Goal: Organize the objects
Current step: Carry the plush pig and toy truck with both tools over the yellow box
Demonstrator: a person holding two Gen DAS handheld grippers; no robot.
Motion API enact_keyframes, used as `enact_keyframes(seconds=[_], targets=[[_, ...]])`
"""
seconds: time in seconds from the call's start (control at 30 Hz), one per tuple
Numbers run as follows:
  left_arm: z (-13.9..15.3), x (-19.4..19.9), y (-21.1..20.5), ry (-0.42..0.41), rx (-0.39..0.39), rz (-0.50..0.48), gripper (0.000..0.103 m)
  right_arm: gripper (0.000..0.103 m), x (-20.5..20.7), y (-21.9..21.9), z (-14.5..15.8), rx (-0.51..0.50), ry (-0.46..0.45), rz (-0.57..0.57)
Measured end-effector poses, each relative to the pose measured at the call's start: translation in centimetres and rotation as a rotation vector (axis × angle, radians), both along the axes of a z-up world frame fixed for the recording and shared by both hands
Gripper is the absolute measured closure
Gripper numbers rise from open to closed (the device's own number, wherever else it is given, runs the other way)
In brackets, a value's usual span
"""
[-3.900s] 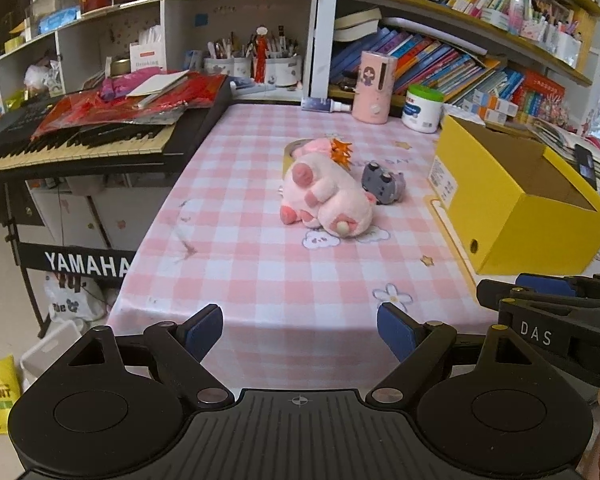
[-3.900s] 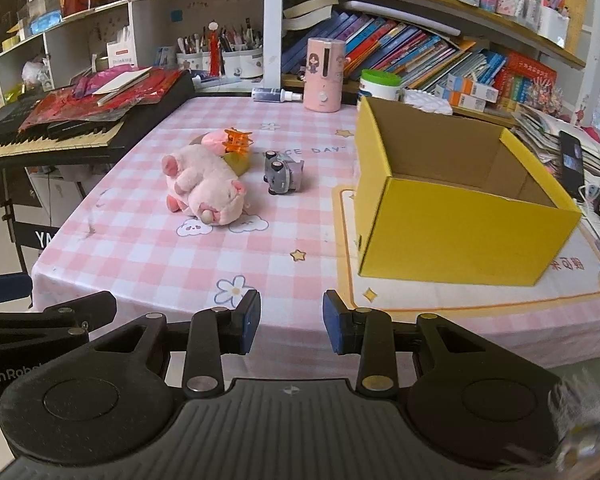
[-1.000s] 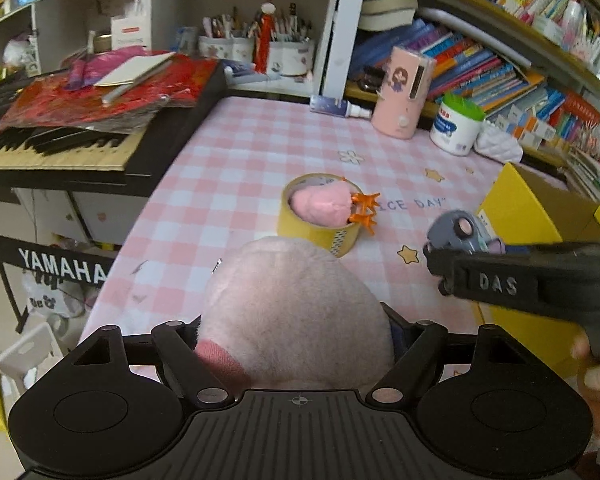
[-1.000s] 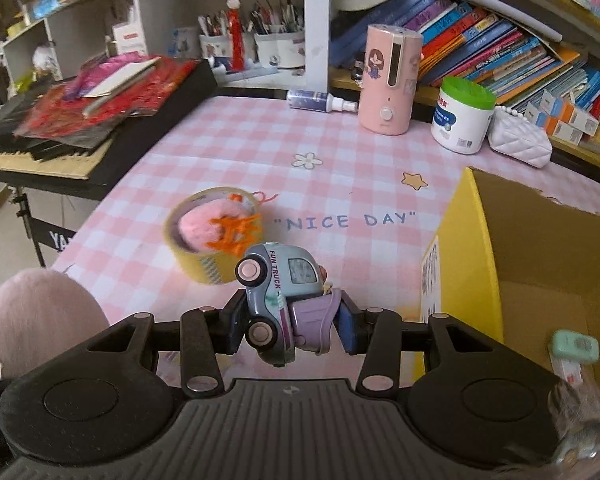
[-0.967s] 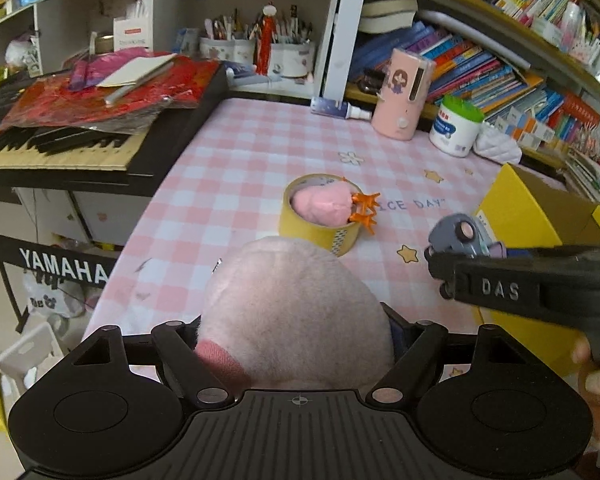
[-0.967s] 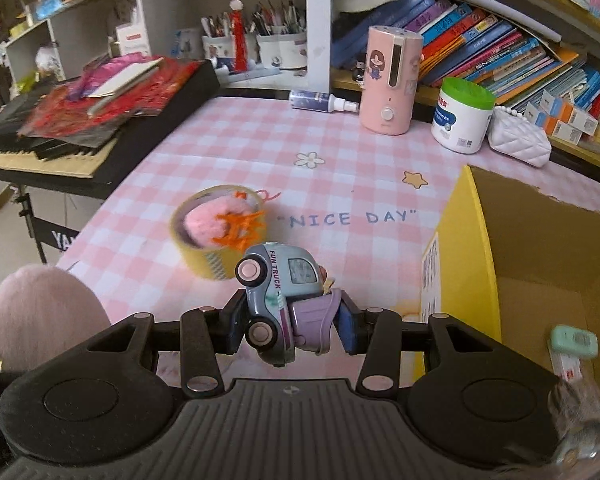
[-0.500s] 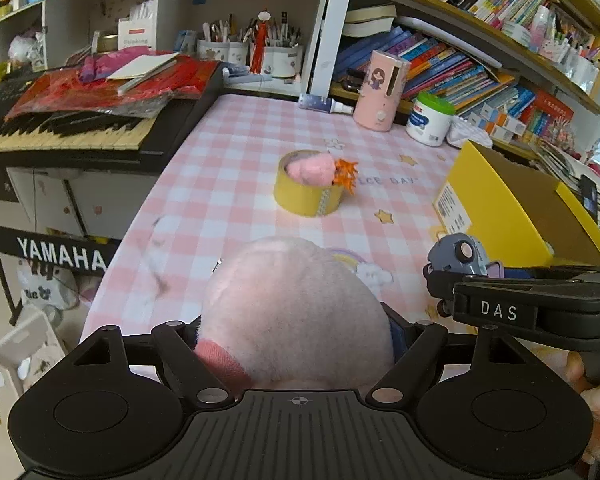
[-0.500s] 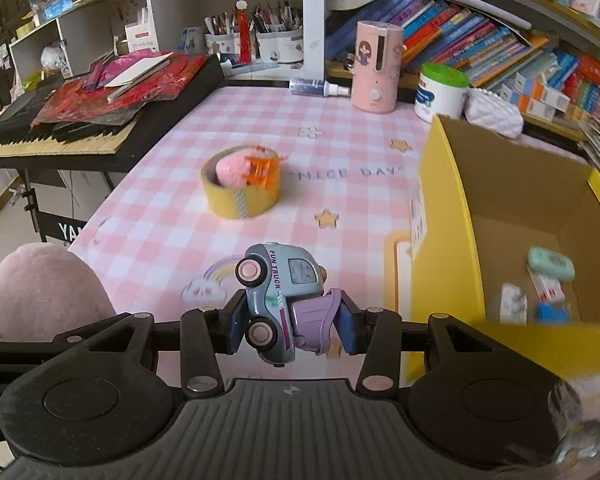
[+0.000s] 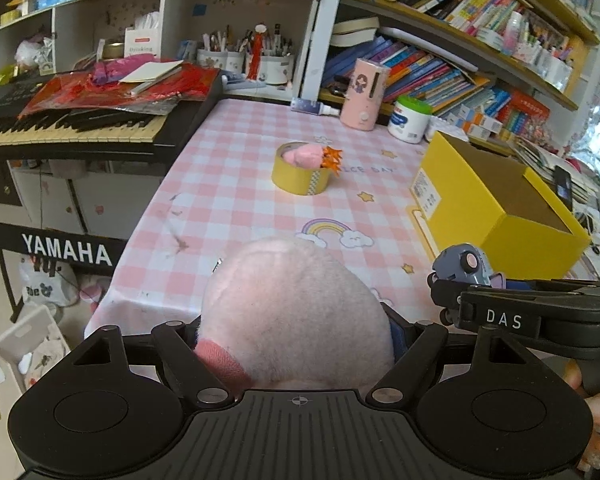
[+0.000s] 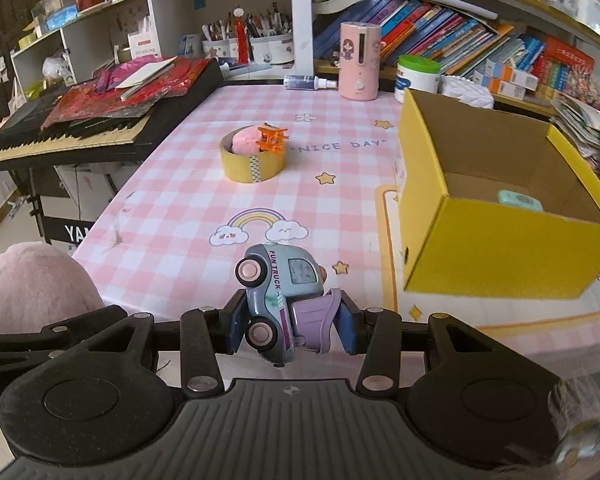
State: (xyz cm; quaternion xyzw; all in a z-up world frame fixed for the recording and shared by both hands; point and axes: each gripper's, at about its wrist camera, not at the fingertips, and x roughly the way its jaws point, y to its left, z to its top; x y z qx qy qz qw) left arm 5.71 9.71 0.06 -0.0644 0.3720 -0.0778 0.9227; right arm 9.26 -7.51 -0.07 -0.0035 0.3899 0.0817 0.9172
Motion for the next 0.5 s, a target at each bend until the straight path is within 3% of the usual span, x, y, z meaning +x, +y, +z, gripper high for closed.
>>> enact_keyframes(seconds=[0.5], targets=[[-0.2,-3.2,-4.1,-0.001,0.014,-0.164,0.024,0.061,-6.8,-3.9,-0.1,0.018,-0.009,-0.137]])
